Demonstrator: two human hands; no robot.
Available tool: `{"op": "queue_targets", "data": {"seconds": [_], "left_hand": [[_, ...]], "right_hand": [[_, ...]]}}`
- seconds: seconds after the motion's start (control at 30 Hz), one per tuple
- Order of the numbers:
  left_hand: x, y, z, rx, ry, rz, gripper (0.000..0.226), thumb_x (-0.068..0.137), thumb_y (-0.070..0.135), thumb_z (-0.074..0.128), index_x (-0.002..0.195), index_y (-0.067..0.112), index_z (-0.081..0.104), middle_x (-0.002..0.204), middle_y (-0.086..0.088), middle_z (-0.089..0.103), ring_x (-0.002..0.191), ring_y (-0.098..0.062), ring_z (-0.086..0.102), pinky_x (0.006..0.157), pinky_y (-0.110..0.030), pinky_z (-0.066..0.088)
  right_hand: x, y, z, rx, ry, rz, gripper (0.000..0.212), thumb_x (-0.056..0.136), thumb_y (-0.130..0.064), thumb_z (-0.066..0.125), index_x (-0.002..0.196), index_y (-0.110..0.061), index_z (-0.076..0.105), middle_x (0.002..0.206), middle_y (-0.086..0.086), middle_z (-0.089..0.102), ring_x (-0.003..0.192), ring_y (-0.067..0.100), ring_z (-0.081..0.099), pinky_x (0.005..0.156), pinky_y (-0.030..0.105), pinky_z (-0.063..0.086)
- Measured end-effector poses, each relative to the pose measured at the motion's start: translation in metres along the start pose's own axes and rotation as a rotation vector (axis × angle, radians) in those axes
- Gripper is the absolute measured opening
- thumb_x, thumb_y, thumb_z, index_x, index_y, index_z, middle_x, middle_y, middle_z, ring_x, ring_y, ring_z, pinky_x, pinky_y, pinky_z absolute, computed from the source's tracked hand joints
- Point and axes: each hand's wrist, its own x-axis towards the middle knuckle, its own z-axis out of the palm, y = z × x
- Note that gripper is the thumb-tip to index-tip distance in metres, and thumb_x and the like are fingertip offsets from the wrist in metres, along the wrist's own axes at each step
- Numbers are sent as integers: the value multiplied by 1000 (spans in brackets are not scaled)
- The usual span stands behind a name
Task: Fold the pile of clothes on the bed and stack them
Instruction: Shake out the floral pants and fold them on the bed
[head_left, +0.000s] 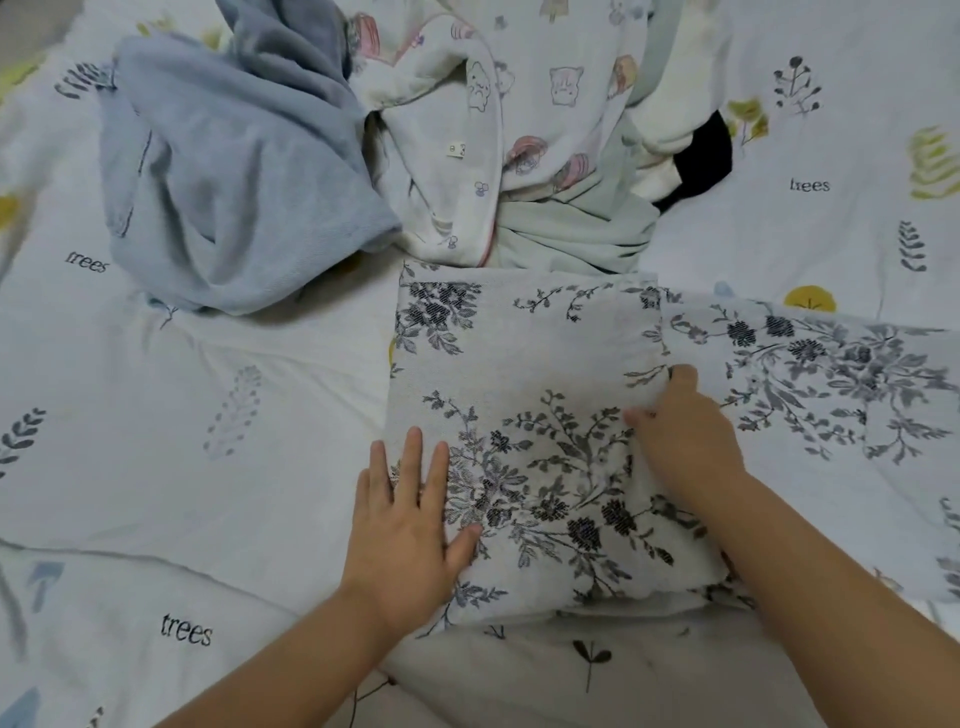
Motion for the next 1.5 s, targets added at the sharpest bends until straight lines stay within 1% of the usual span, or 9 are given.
{"op": "queue_targets", "data": {"seconds": [0.17, 0.33, 0.47, 0.57, 0.67, 0.9, 1.07, 1.27, 1.5], "left_hand": [[-5, 12, -7, -75, 3, 33, 78, 71, 73, -22, 135, 29, -35, 143, 0, -43, 129, -24, -44, 107, -37, -22], [2, 20, -5, -44, -25, 4, 78, 68, 70, -25, 132, 26, -38, 140, -5, -46, 128, -27, -44, 106, -39, -23], [-1, 31, -5, -79, 56, 87, 74, 84, 66, 0, 145, 26, -17, 152, -4, -27, 138, -27, -30, 109, -39, -23], [-2, 39, 3, 15, -50, 155, 79, 69, 72, -26, 135, 29, -35, 149, -7, -34, 133, -32, -36, 110, -43, -21], [4, 45, 1, 68, -174, 121, 86, 49, 68, -46, 125, 28, -45, 140, -8, -44, 127, -33, -42, 108, -47, -21], [5, 85, -9, 20, -131, 109, 65, 91, 61, 6, 131, 26, -32, 151, -8, -31, 135, -26, -33, 112, -41, -16], [14, 144, -9, -36, -73, 266, 66, 95, 54, 13, 143, 26, -23, 153, -4, -27, 139, -24, -28, 113, -40, -14], [28, 204, -2, 41, -116, 272, 68, 97, 51, 17, 148, 18, -13, 155, -9, -21, 143, -30, -17, 115, -45, -5], [26, 206, 5, 60, -96, 240, 68, 97, 51, 14, 148, 17, -15, 155, -9, -20, 144, -27, -15, 116, -41, -3]], "right_hand": [[-14, 21, -24, -18, 167, 14, 49, 88, -28, 64, 123, -11, 35, 74, 0, 52, 57, 13, 43, 48, 26, 29], [-28, 29, -4, -409, 177, -37, 55, 95, -29, 47, 141, -15, 21, 133, 18, 38, 118, 32, 41, 89, 40, 39], [-48, 22, 21, -426, 274, -365, 69, 87, -40, 48, 148, -15, 23, 150, 22, 24, 140, 36, 23, 110, 52, 20], [-55, 46, 39, -563, 10, -374, 68, 92, -58, 12, 144, -28, -20, 150, 9, -28, 136, 24, -29, 110, 53, -14], [-48, 69, 43, -587, -48, -348, 63, 90, -62, 0, 134, -33, -34, 144, 0, -40, 130, 18, -38, 108, 51, -19], [-52, 80, 12, -292, -18, -374, 58, 99, -42, 29, 150, -18, 16, 158, 6, 3, 145, 19, 0, 117, 36, 3], [-60, 125, -33, 84, 224, -109, 34, 94, -18, 48, 126, -8, 52, 130, 11, 46, 119, 23, 38, 98, 30, 31], [-57, 194, -75, 72, 346, 249, 34, 92, -20, 49, 124, -8, 51, 126, 15, 46, 118, 29, 38, 95, 38, 34], [-28, 237, -104, 689, 488, 660, 72, 86, -21, 66, 139, 5, 25, 139, 25, 39, 123, 37, 43, 98, 36, 37]]}}
